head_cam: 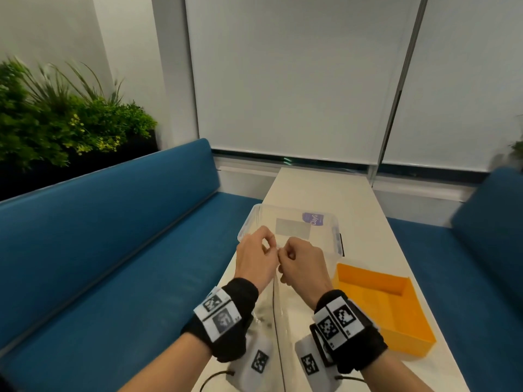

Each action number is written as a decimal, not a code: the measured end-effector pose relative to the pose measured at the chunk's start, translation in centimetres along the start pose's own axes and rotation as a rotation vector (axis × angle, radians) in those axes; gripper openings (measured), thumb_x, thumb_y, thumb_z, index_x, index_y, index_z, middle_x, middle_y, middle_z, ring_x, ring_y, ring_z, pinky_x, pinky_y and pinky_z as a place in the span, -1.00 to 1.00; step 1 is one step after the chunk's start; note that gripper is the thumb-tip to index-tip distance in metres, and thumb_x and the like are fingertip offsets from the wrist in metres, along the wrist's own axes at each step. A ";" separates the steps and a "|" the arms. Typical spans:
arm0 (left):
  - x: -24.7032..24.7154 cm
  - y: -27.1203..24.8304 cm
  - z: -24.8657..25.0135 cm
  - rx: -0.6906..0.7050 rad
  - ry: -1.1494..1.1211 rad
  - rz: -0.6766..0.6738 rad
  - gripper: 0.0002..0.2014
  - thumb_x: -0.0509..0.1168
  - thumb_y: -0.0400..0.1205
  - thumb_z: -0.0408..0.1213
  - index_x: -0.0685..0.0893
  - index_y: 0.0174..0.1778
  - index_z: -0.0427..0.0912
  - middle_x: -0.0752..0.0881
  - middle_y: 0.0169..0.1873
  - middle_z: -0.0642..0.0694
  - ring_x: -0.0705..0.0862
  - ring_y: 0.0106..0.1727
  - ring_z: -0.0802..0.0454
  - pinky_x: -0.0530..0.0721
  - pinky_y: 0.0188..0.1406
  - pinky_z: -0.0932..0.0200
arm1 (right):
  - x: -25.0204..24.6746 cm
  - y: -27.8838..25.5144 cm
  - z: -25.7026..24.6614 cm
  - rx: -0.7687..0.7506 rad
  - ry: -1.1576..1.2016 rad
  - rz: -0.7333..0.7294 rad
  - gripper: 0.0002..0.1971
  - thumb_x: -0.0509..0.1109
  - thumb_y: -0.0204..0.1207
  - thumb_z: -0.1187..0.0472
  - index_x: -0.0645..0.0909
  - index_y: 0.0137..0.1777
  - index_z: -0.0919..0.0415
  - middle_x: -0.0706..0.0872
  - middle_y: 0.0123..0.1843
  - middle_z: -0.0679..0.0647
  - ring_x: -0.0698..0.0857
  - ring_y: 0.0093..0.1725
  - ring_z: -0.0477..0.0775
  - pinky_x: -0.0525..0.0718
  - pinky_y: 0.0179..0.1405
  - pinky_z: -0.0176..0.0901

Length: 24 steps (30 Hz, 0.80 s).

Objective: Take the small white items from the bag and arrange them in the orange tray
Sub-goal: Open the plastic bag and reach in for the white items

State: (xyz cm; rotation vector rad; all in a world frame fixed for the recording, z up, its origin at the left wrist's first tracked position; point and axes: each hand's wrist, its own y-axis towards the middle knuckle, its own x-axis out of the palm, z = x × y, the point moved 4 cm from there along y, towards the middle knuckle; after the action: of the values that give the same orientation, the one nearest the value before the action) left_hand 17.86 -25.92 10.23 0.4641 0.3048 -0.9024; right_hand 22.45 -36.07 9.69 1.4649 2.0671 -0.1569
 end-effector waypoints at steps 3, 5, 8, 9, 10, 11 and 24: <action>0.2 -0.2 0.7 0.224 0.249 -0.038 -0.86 0.14 0.67 -0.49 0.59 -0.08 -0.26 0.35 -0.14 0.00 0.40 -0.30 0.19 0.47 -0.32 0.55 | 0.2 0.1 0.2 -0.044 -0.091 -0.043 -0.83 0.26 0.62 0.26 0.52 -0.21 0.26 0.69 -0.26 0.16 0.64 -0.45 0.01 0.64 -0.51 -0.34; 0.5 -0.4 0.4 0.280 0.424 -0.105 -0.86 0.14 0.70 -0.43 0.61 0.03 -0.28 0.39 0.02 -0.05 0.41 -0.19 0.11 0.43 -0.25 0.42 | 0.4 -0.1 0.6 -0.048 -0.123 -0.055 -0.82 0.26 0.63 0.25 0.50 -0.22 0.24 0.68 -0.28 0.12 0.66 -0.44 0.03 0.68 -0.44 -0.22; 1.3 -1.0 -0.3 0.216 0.581 -0.215 -0.82 0.16 0.73 -0.28 0.62 0.17 -0.14 0.31 0.21 -0.11 0.49 -0.06 -0.03 0.52 -0.04 0.20 | 0.2 -0.1 1.4 -0.008 -0.086 0.030 -0.83 0.27 0.60 0.23 0.51 -0.23 0.21 0.69 -0.29 0.10 0.71 -0.34 0.11 0.73 -0.31 -0.08; 1.5 -1.1 -0.7 0.160 0.567 -0.267 -0.79 0.19 0.72 -0.24 0.58 0.25 -0.11 0.34 0.21 -0.13 0.55 -0.04 -0.09 0.55 0.02 0.14 | 0.2 -0.1 1.7 0.017 -0.070 0.043 -0.87 0.30 0.57 0.20 0.52 -0.20 0.18 0.68 -0.27 0.07 0.71 -0.29 0.09 0.72 -0.30 -0.11; 1.8 -1.2 -1.1 0.115 0.540 -0.321 -0.74 0.25 0.69 -0.23 0.53 0.30 -0.11 0.40 0.17 -0.16 0.61 0.01 -0.15 0.59 0.04 0.09 | 0.4 -0.3 2.0 0.042 -0.062 0.026 -0.91 0.33 0.54 0.15 0.53 -0.15 0.14 0.69 -0.24 0.05 0.71 -0.26 0.05 0.69 -0.31 -0.17; 2.1 -1.3 -1.5 0.079 0.496 -0.366 -0.64 0.31 0.65 -0.27 0.48 0.36 -0.11 0.46 0.11 -0.18 0.64 0.05 -0.19 0.64 0.04 0.04 | 0.8 -0.4 2.5 0.078 -0.062 -0.026 -0.88 0.36 0.50 0.10 0.54 -0.07 0.12 0.70 -0.21 0.05 0.72 -0.24 0.03 0.66 -0.31 -0.21; 1.3 -2.0 -4.4 0.018 0.296 -0.282 -0.38 0.33 0.63 -0.25 0.30 0.61 0.10 0.58 0.17 -0.10 0.62 0.08 -0.04 0.56 0.12 0.19 | 0.6 -1.9 5.4 0.265 0.149 -0.006 -0.78 0.36 0.50 0.00 0.54 -0.05 0.14 0.72 -0.15 0.11 0.73 -0.23 0.07 0.71 -0.31 -0.13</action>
State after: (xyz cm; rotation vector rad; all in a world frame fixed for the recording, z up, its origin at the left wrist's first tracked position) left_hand 16.76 -25.61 5.34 0.5817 0.6453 -1.1120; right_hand 22.80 -38.62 4.51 1.6713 2.2381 -0.3452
